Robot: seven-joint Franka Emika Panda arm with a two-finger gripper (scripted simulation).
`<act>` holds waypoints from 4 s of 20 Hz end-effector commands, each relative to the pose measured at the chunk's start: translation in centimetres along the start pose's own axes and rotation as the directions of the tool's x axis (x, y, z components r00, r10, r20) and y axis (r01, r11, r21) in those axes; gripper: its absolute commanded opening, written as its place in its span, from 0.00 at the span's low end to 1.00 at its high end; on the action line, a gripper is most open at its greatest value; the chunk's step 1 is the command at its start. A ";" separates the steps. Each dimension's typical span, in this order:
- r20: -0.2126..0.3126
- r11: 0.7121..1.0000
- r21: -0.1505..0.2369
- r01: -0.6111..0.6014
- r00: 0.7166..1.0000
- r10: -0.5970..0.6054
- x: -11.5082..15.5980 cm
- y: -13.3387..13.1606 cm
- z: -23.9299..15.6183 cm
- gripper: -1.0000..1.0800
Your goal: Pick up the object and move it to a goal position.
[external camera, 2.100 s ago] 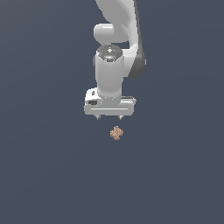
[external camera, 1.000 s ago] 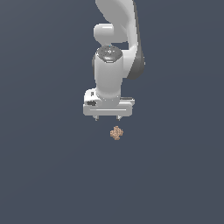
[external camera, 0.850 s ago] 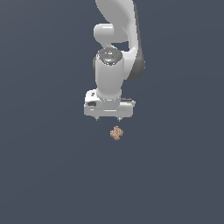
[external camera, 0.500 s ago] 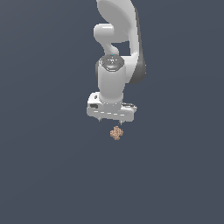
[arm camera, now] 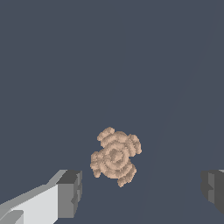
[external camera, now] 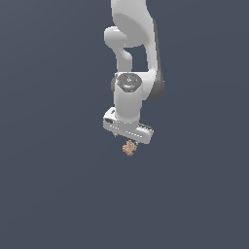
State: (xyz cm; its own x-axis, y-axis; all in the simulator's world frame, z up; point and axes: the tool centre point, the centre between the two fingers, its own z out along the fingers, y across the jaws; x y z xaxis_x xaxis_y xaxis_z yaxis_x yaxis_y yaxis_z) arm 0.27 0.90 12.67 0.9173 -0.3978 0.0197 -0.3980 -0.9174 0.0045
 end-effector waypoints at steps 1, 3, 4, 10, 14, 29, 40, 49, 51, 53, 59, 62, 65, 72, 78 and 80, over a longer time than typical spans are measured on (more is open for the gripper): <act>0.005 0.998 0.001 -0.068 0.998 0.068 -0.2 -0.3 0.8 0.96; 0.008 0.993 0.002 -0.115 0.993 0.115 -0.4 -0.6 1.4 0.96; 0.010 0.991 0.002 -0.136 0.991 0.136 -0.5 -0.7 1.7 0.96; 0.017 0.972 0.000 -0.235 0.972 0.235 -0.9 -1.1 3.0 0.96; 0.019 0.962 -0.001 -0.273 0.962 0.273 -1.0 -1.3 3.5 0.96; 0.020 0.958 -0.001 -0.288 0.958 0.288 -1.2 -1.3 6.6 0.96; 0.020 0.957 -0.001 -0.289 0.957 0.289 -1.2 -1.4 8.7 0.00; 0.019 0.957 0.000 -0.289 0.957 0.289 -1.2 -1.4 8.6 0.00; 0.019 0.957 0.000 -0.289 0.957 0.289 -1.0 -1.3 8.5 0.00; 0.019 0.957 0.000 -0.289 0.957 0.289 -0.5 -1.2 8.3 0.00; 0.019 0.957 0.000 -0.289 0.957 0.289 1.8 -0.2 7.4 0.00; 0.019 0.957 -0.001 -0.289 0.957 0.289 3.4 0.5 6.7 0.00; 0.019 0.957 -0.001 -0.289 0.957 0.289 5.3 1.3 6.0 0.00; 0.020 0.957 -0.001 -0.289 0.957 0.289 9.5 2.9 4.4 0.00; 0.020 0.957 -0.001 -0.289 0.957 0.289 11.5 3.5 3.7 0.00; 0.020 0.957 -0.001 -0.289 0.957 0.289 11.8 3.7 3.6 0.00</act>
State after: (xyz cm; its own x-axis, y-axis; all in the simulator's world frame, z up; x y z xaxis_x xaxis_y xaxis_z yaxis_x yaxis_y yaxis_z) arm 9.47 -7.01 9.22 0.7627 -0.6467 0.0004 -0.6467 -0.7627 0.0001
